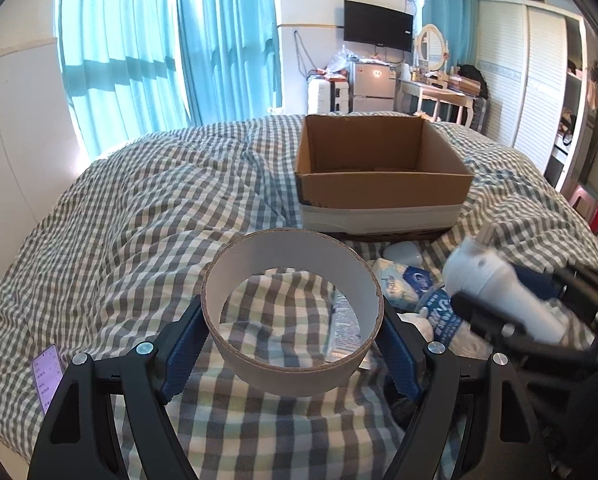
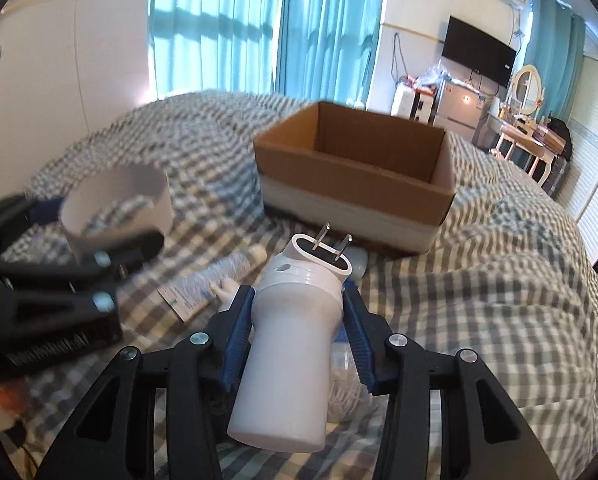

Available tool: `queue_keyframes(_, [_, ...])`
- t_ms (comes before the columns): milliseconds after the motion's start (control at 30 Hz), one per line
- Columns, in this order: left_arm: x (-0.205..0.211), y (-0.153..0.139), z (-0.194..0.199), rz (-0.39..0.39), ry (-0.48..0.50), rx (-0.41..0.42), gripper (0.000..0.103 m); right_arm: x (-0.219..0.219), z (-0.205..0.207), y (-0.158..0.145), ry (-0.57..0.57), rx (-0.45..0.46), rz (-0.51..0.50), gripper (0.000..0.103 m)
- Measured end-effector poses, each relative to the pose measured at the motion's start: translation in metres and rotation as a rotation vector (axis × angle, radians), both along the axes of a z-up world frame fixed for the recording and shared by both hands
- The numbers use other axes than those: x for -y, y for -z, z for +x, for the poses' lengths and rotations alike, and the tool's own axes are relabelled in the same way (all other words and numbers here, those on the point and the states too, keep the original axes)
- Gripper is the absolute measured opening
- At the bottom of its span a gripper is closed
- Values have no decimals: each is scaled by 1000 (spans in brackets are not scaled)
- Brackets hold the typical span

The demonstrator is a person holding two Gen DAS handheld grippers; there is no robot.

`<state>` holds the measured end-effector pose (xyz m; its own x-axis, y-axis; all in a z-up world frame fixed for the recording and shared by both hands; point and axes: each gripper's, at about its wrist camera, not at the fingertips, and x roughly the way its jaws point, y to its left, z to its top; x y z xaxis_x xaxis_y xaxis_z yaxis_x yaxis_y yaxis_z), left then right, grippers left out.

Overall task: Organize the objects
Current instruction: 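Grasp the beige tape roll with the left tool while the right tool grasps the white plug device, then carry the tape roll and plug device into the cardboard box and release both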

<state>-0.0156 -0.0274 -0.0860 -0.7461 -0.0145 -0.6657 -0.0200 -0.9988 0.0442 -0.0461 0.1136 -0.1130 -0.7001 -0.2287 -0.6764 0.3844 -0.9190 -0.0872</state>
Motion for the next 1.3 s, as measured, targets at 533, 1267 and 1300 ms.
queue_keyframes(533, [-13,-70,-57,44,43,-96,81,-30,-43,-85,44,-138,-33,45])
queue_keyframes(1267, [-28,-74,-239,3,81,-89,81,-28,-239,-112,61,-114,-55,45])
queue_keyframes(1300, [-30,-70,-248,3,82,-82,81,-28,-246,-108,60,-103,-60,45])
